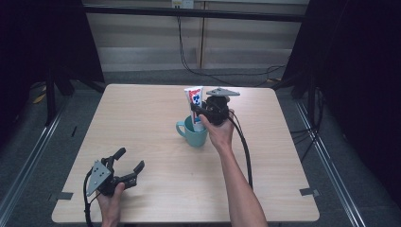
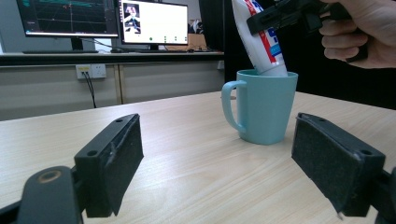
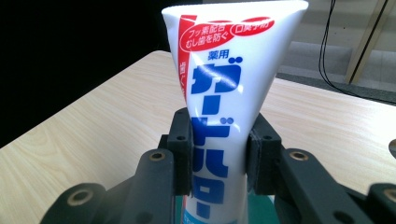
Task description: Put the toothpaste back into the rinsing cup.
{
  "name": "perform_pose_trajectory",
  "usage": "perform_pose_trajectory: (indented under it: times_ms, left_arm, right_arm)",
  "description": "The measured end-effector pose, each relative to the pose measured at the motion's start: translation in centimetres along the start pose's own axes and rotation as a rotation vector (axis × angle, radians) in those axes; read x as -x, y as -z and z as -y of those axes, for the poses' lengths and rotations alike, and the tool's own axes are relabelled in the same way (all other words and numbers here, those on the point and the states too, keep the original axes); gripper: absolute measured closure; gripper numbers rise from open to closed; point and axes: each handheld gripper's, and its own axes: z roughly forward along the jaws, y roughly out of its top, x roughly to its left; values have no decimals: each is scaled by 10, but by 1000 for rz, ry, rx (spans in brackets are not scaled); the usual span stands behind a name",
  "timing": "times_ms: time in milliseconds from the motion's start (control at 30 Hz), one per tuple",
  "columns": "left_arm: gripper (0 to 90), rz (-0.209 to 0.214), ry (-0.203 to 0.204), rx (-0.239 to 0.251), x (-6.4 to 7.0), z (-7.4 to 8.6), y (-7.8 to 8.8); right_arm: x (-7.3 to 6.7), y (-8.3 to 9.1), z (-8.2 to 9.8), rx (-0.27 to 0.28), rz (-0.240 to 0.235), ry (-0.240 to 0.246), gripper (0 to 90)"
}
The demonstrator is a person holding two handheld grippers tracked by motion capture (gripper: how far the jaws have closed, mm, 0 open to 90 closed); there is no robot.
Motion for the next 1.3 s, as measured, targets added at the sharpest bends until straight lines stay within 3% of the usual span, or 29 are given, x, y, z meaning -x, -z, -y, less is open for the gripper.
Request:
perform_pose_trajectory:
  times_ms: [700,767,1300]
  left_arm:
    - [163,2,-3,-6,0,0,0]
    - [163,2,-3,-6,0,0,0]
    - [163,2,2,-1,0,0,0]
  right_arm:
    - [5,-5,19,-44,8,-14,670]
    - [3,-7,21,-62,12,4,667]
    - [3,-8,33,-92,10,5,662]
